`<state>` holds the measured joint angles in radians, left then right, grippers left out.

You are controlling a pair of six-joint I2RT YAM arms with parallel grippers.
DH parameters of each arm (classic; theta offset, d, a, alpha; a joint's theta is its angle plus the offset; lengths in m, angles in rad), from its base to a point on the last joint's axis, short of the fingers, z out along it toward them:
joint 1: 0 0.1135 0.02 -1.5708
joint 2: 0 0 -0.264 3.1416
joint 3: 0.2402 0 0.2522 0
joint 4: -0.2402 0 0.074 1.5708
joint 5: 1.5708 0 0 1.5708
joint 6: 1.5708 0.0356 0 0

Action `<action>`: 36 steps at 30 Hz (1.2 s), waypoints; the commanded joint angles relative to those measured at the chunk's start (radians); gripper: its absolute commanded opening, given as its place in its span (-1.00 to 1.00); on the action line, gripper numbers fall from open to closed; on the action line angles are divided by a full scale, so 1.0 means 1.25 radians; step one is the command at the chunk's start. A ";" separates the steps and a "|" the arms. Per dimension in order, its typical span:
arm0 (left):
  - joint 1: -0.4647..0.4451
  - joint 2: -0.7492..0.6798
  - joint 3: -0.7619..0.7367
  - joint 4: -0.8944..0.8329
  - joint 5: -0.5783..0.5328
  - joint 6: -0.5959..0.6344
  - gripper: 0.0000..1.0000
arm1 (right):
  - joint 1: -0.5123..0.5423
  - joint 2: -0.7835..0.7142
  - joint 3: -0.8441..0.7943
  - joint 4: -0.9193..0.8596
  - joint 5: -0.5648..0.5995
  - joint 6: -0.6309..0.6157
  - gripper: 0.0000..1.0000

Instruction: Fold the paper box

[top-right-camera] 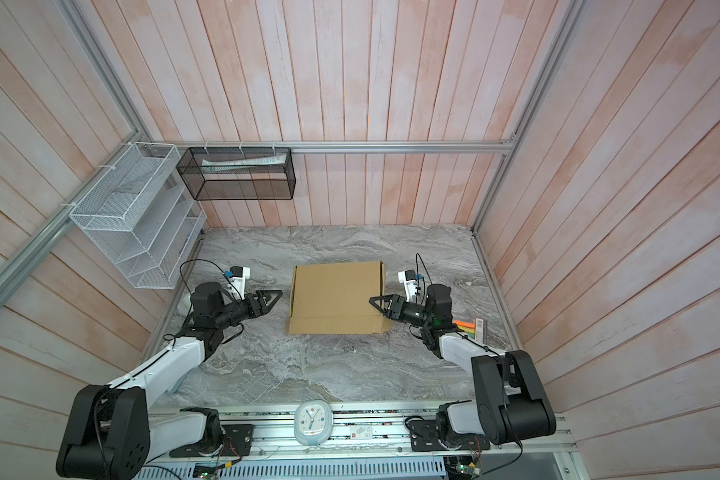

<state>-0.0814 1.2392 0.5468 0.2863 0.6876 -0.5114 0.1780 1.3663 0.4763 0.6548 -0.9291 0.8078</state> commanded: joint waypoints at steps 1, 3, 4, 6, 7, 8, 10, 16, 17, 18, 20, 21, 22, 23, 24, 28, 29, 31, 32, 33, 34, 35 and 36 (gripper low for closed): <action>0.004 0.012 0.002 0.064 0.061 -0.007 0.67 | -0.007 -0.018 0.036 -0.017 -0.030 -0.007 -0.10; 0.004 0.015 0.005 0.078 0.079 -0.008 0.76 | -0.010 -0.021 0.044 -0.024 -0.036 -0.008 -0.10; 0.004 0.017 0.006 0.085 0.089 -0.010 0.83 | -0.011 -0.024 0.047 -0.027 -0.038 -0.011 -0.10; 0.003 0.022 0.008 0.097 0.104 -0.011 0.99 | -0.015 -0.029 0.053 -0.029 -0.046 -0.009 -0.11; 0.004 0.026 0.008 0.100 0.107 -0.010 1.00 | -0.017 -0.031 0.057 -0.029 -0.052 -0.007 -0.11; 0.004 0.029 0.009 0.102 0.109 -0.008 1.00 | -0.018 -0.035 0.060 -0.029 -0.057 -0.005 -0.11; 0.003 0.039 0.010 0.111 0.115 -0.009 1.00 | -0.020 -0.042 0.065 -0.031 -0.064 -0.002 -0.11; 0.003 0.079 0.012 0.189 0.164 -0.050 1.00 | -0.023 -0.054 0.075 -0.027 -0.095 0.001 -0.12; 0.001 0.084 0.015 0.198 0.172 -0.058 1.00 | -0.023 -0.055 0.076 -0.025 -0.100 0.003 -0.11; -0.001 0.088 0.019 0.202 0.178 -0.062 1.00 | -0.024 -0.055 0.077 -0.023 -0.103 0.005 -0.11; -0.012 0.092 0.031 0.201 0.186 -0.062 1.00 | -0.022 -0.055 0.075 -0.015 -0.111 0.010 -0.11; -0.018 0.094 0.037 0.200 0.187 -0.060 1.00 | -0.023 -0.054 0.073 -0.011 -0.114 0.013 -0.11; -0.027 0.095 0.045 0.196 0.191 -0.055 1.00 | -0.024 -0.053 0.074 -0.006 -0.117 0.018 -0.12; -0.035 0.097 0.052 0.191 0.192 -0.050 1.00 | -0.023 -0.052 0.072 0.003 -0.121 0.024 -0.12; -0.042 0.098 0.057 0.187 0.193 -0.046 1.00 | -0.023 -0.051 0.073 0.010 -0.125 0.029 -0.12; -0.059 0.101 0.069 0.185 0.198 -0.040 1.00 | -0.023 -0.050 0.072 0.040 -0.141 0.048 -0.13; -0.059 0.101 0.072 0.188 0.201 -0.042 1.00 | -0.023 -0.050 0.072 0.042 -0.144 0.050 -0.13; -0.059 0.101 0.072 0.194 0.207 -0.046 1.00 | -0.023 -0.051 0.073 0.046 -0.152 0.053 -0.13; -0.060 0.101 0.074 0.197 0.211 -0.048 1.00 | -0.023 -0.050 0.073 0.053 -0.157 0.058 -0.13; -0.061 0.101 0.075 0.200 0.214 -0.050 1.00 | -0.023 -0.050 0.073 0.061 -0.160 0.060 -0.13; -0.061 0.101 0.075 0.204 0.219 -0.052 1.00 | -0.023 -0.050 0.074 0.067 -0.164 0.066 -0.13; -0.061 0.101 0.076 0.207 0.224 -0.055 1.00 | -0.023 -0.050 0.074 0.073 -0.167 0.070 -0.13; -0.063 0.101 0.078 0.212 0.227 -0.058 1.00 | -0.023 -0.050 0.074 0.076 -0.170 0.072 -0.14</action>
<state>-0.1520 1.3560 0.6151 0.5091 0.9306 -0.5785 0.1490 1.3163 0.5415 0.6846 -1.0943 0.8757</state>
